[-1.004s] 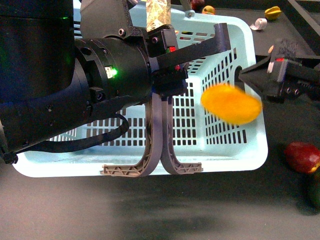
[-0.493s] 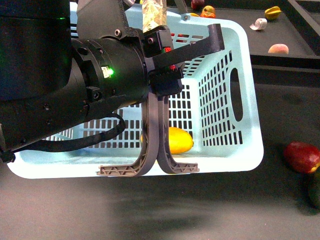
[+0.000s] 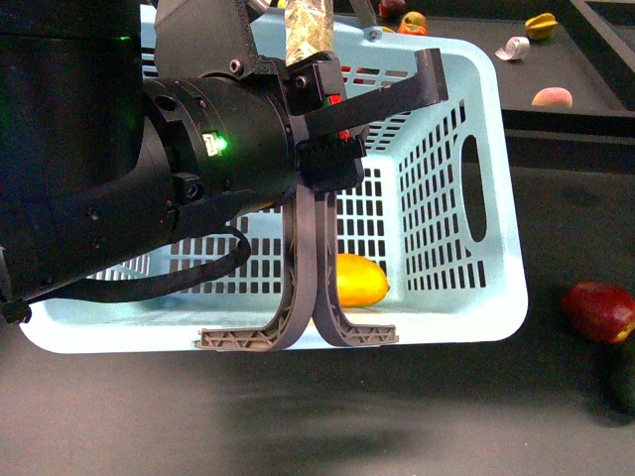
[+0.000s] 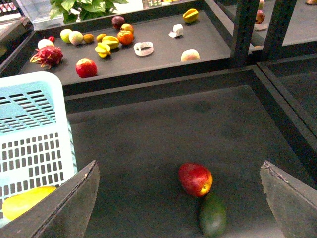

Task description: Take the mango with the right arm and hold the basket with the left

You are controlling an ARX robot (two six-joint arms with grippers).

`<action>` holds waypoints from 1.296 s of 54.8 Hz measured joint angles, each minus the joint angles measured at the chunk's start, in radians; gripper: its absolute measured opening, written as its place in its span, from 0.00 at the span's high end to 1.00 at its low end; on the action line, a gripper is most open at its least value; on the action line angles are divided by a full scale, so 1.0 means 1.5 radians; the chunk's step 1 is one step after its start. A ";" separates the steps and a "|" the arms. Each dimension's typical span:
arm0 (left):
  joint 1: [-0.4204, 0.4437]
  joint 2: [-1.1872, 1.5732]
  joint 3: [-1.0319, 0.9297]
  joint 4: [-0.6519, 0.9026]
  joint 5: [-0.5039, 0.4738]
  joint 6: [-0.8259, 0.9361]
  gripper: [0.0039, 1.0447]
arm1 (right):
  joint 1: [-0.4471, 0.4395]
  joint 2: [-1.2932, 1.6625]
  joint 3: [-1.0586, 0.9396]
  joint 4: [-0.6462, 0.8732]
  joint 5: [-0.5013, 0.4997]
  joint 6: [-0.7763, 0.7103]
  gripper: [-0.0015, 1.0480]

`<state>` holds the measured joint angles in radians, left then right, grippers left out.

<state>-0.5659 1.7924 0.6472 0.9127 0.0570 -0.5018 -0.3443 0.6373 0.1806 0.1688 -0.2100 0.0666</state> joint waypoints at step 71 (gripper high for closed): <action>0.000 0.000 0.000 0.000 0.002 -0.001 0.95 | 0.227 -0.281 -0.117 0.035 0.135 -0.045 0.98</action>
<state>-0.5659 1.7924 0.6472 0.9127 0.0593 -0.5026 -0.0040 0.2165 0.0044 0.2211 -0.0078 -0.0002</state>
